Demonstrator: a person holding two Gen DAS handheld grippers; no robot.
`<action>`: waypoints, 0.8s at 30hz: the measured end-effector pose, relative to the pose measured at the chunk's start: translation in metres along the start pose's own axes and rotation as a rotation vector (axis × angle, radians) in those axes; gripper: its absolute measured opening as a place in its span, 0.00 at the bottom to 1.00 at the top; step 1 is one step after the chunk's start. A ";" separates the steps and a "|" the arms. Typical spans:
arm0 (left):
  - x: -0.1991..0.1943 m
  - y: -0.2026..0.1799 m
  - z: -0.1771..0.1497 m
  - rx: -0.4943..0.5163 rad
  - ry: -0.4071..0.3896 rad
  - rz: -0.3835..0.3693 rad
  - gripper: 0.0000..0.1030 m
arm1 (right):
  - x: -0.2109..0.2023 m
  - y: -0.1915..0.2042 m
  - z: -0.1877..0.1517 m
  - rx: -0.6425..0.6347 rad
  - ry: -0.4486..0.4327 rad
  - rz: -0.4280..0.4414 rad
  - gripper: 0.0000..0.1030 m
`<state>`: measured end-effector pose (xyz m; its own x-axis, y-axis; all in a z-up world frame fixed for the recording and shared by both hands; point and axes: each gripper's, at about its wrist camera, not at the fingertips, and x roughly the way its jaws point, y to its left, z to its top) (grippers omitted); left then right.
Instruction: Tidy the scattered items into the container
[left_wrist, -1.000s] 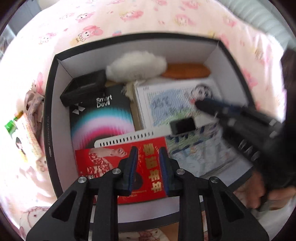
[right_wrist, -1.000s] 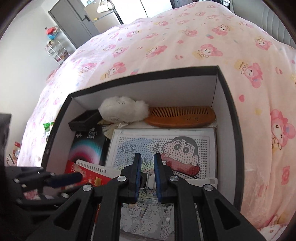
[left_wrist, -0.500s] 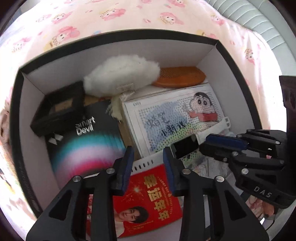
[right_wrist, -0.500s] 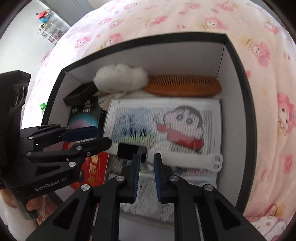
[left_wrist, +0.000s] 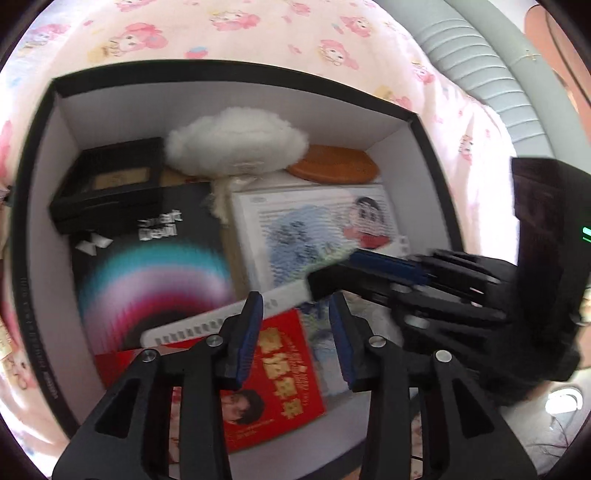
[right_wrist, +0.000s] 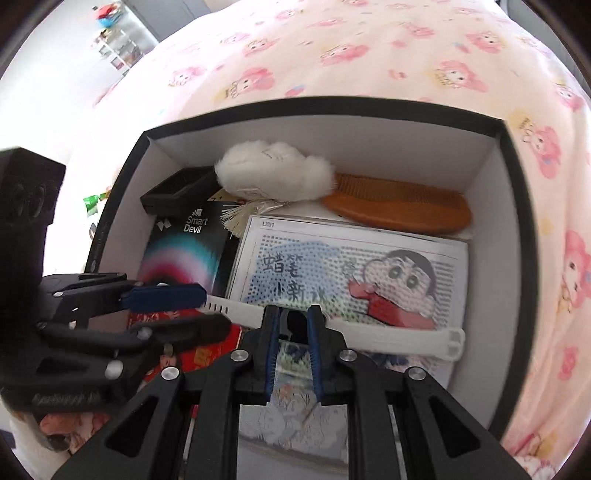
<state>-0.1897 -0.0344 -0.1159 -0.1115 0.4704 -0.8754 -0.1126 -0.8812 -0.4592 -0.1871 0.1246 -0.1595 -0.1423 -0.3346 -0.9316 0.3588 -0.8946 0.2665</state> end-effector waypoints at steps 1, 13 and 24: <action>0.001 -0.002 -0.001 0.001 0.010 -0.027 0.36 | 0.005 -0.001 0.002 0.001 0.011 -0.016 0.13; 0.014 -0.005 0.006 -0.063 0.047 -0.053 0.40 | -0.034 -0.022 -0.017 0.149 -0.071 0.010 0.12; 0.008 0.009 0.011 -0.130 -0.008 -0.112 0.45 | -0.005 -0.023 -0.025 0.118 0.076 0.090 0.13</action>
<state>-0.2020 -0.0376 -0.1253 -0.1137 0.5657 -0.8167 0.0038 -0.8218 -0.5697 -0.1716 0.1539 -0.1669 -0.0422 -0.3954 -0.9175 0.2551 -0.8922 0.3728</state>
